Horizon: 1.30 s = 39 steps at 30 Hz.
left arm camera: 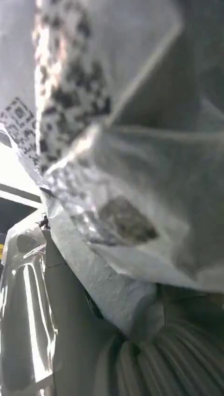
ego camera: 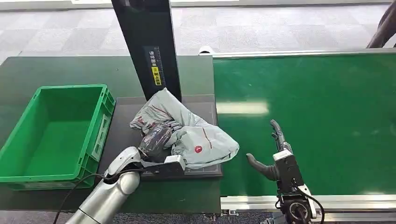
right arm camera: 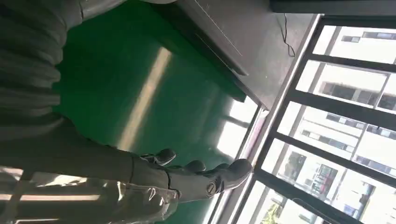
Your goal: Moved the parcel from conveyor to table for the left to box.
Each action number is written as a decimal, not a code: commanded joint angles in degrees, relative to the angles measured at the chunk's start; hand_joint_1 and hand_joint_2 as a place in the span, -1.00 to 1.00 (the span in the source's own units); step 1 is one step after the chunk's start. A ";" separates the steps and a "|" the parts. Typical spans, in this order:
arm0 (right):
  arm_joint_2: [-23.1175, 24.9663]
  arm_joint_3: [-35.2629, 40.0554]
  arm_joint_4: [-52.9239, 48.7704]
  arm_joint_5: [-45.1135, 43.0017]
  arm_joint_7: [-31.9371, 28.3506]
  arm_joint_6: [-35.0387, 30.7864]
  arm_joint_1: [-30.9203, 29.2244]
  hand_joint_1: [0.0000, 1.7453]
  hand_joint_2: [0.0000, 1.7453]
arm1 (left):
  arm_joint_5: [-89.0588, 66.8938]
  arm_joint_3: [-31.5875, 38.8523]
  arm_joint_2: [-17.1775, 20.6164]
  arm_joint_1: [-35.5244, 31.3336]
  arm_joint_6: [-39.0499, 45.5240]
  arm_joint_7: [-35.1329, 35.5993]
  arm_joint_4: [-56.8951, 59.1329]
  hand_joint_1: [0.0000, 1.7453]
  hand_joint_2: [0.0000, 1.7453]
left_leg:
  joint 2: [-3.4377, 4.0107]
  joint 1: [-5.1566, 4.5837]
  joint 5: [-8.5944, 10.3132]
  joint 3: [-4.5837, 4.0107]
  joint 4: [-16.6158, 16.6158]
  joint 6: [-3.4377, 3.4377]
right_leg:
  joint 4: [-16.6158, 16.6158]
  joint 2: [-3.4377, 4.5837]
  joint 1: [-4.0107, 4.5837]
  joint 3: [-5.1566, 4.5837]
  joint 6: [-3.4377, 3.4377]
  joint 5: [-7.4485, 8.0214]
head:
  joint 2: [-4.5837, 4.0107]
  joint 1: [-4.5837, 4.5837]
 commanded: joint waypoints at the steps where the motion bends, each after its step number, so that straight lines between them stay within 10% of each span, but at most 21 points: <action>1: 0.26 -1.51 0.96 -0.06 -0.33 0.55 -0.67 -1.00 1.00 | -2.90 2.03 2.22 1.44 8.56 0.13 -2.99 1.00 1.00 | 0.21 -0.01 -0.01 0.08 -0.07 0.11 | -0.10 0.15 0.02 0.03 -0.08 0.06 | 0.00 0.02; 13: -0.27 -2.19 -2.72 -0.48 -1.33 0.23 4.10 -1.00 1.00 | -12.84 13.69 5.24 4.57 22.55 7.83 -10.69 1.00 1.00 | 0.17 0.01 -0.05 0.06 -0.04 0.05 | -0.06 0.11 0.03 0.01 -0.06 0.00 | 0.00 0.00; 39: 2.00 -3.67 -4.93 1.81 -0.75 0.44 6.70 -1.00 1.00 | -15.41 36.16 8.33 0.15 4.06 30.33 2.70 1.00 1.00 | 0.02 0.02 0.03 -0.09 -0.04 0.03 | -0.01 -0.07 0.04 -0.13 -0.09 -0.03 | 0.00 0.00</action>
